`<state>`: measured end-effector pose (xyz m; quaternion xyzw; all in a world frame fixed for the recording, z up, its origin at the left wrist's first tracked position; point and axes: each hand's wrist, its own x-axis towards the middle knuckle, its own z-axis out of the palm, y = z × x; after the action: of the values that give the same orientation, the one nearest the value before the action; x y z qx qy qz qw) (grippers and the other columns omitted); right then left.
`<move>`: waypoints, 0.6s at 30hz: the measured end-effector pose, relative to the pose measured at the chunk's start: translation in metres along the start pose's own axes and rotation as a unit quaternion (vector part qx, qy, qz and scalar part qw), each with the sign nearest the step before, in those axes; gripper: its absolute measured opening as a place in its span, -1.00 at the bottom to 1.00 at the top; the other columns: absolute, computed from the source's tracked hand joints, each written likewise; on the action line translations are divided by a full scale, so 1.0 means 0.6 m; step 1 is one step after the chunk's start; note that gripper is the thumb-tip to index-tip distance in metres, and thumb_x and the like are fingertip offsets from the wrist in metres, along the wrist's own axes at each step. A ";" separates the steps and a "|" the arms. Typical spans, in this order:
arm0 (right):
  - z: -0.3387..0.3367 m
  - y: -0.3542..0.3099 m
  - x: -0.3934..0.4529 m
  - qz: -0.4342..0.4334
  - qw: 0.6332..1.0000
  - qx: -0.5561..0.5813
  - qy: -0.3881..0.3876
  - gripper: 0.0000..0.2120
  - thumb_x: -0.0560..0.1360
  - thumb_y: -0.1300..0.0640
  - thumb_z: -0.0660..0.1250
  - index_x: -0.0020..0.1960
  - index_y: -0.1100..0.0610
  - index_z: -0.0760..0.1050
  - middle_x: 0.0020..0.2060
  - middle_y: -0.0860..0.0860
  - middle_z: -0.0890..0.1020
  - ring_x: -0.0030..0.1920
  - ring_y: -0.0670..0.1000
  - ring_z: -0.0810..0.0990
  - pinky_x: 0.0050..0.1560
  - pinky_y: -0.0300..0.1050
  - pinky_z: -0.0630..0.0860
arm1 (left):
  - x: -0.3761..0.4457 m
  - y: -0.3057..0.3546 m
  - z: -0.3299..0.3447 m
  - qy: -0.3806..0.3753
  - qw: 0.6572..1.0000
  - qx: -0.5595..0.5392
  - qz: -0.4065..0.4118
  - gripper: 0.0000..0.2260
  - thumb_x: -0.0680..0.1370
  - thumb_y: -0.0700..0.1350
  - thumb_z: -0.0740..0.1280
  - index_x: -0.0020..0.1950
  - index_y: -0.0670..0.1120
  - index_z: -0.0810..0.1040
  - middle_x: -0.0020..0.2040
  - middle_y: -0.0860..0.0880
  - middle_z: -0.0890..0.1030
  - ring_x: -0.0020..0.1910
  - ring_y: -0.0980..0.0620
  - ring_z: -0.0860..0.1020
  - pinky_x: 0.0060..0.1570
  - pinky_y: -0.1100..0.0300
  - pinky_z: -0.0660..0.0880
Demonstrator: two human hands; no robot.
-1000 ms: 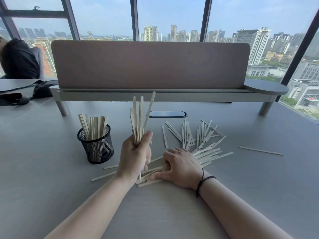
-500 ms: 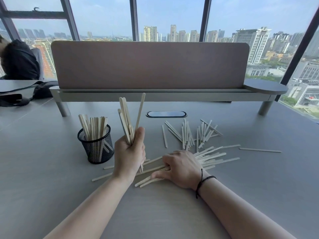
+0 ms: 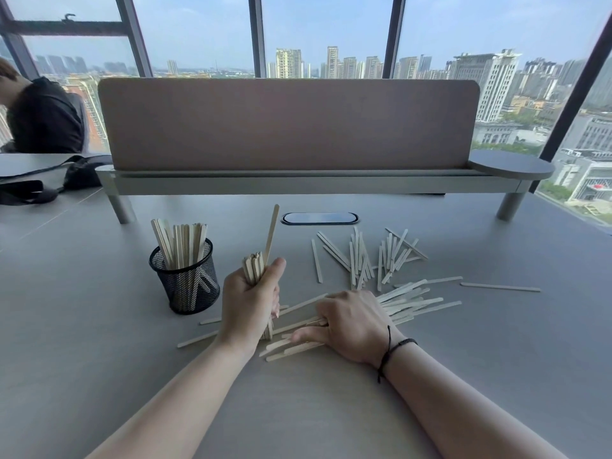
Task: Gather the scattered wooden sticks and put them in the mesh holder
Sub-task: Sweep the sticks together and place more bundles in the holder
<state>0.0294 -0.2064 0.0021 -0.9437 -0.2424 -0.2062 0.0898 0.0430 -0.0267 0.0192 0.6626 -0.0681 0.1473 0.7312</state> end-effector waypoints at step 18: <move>0.003 0.008 -0.007 -0.011 0.996 0.010 0.091 -0.29 0.38 -0.55 0.15 -0.46 0.09 0.14 -0.58 0.04 0.37 -0.53 0.19 0.32 -0.52 -0.16 0.16 | -0.004 0.003 -0.001 0.002 1.000 0.005 0.005 -0.53 0.54 0.01 0.36 -0.53 -0.11 0.34 -0.59 -0.09 0.34 -0.50 -0.08 0.36 -0.34 0.08 0.39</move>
<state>0.0291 -0.2121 -0.0016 -0.9176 -0.2452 -0.2897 0.1184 0.0401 -0.0261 0.0204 0.6657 -0.0692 0.1523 0.7272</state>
